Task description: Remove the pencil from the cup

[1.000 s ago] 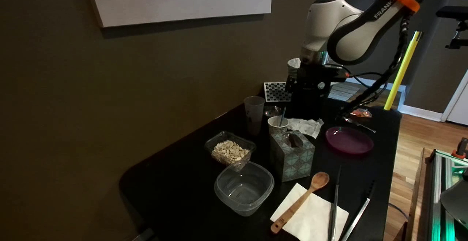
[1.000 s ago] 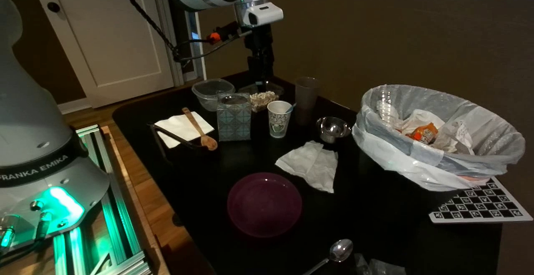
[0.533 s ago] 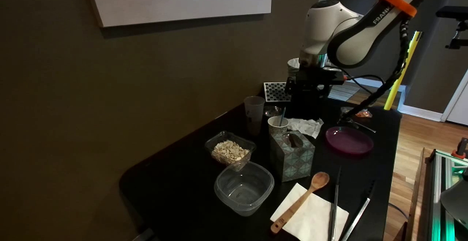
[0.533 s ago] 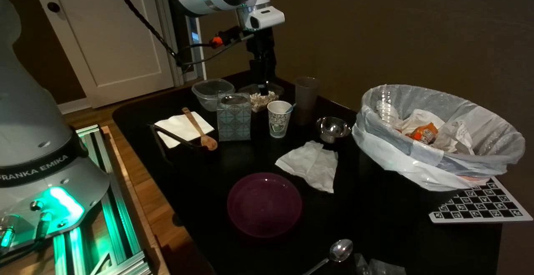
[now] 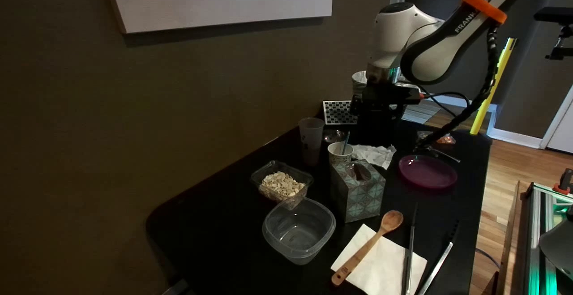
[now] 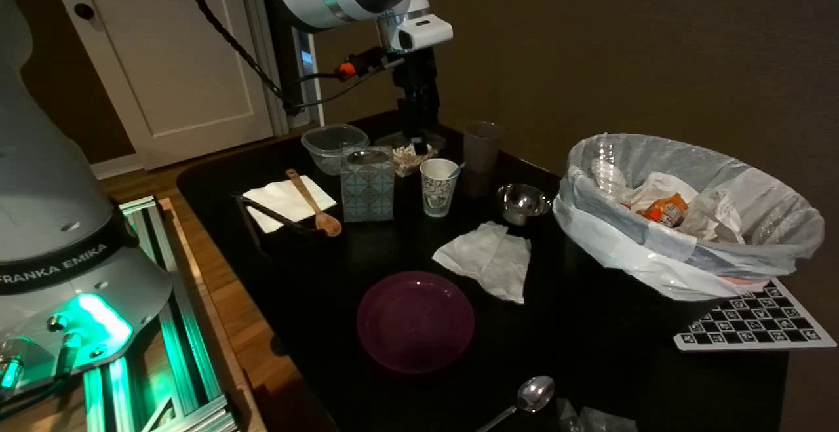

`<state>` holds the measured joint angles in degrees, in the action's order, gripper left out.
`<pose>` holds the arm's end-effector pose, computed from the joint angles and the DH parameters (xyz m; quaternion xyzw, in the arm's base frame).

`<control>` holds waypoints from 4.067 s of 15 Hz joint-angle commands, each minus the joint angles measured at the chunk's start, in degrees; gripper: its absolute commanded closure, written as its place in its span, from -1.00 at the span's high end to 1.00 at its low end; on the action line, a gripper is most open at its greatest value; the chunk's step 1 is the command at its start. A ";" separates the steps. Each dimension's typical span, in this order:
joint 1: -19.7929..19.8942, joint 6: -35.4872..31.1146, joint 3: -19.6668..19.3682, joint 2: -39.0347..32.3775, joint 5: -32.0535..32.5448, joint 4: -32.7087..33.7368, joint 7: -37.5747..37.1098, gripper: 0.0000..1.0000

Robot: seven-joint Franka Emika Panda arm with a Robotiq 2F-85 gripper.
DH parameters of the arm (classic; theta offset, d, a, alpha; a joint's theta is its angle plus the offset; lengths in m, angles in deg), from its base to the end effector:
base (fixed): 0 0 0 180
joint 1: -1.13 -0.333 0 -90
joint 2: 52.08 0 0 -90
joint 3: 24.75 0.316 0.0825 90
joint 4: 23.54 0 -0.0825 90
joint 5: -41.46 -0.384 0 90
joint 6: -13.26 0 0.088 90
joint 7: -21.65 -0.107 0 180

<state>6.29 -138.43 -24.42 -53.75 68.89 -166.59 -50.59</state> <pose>0.4780 -0.0280 0.2834 0.8841 -0.4465 0.1184 0.0711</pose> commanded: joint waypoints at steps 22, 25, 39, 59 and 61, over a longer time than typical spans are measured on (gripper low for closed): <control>-12.43 -10.60 -13.02 -19.58 -0.02 10.89 1.03 1.00; -14.19 -11.31 -14.71 -20.62 -0.11 11.49 0.99 1.00; -21.04 -15.58 -20.95 -24.27 -1.74 13.43 -1.86 0.52; -23.80 -16.11 -23.14 -24.27 -2.39 13.23 -3.49 -0.55; -23.88 -16.19 -23.26 -24.24 -2.34 13.22 -3.70 -0.74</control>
<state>-16.26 -152.42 -46.33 -76.72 67.16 -153.55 -52.88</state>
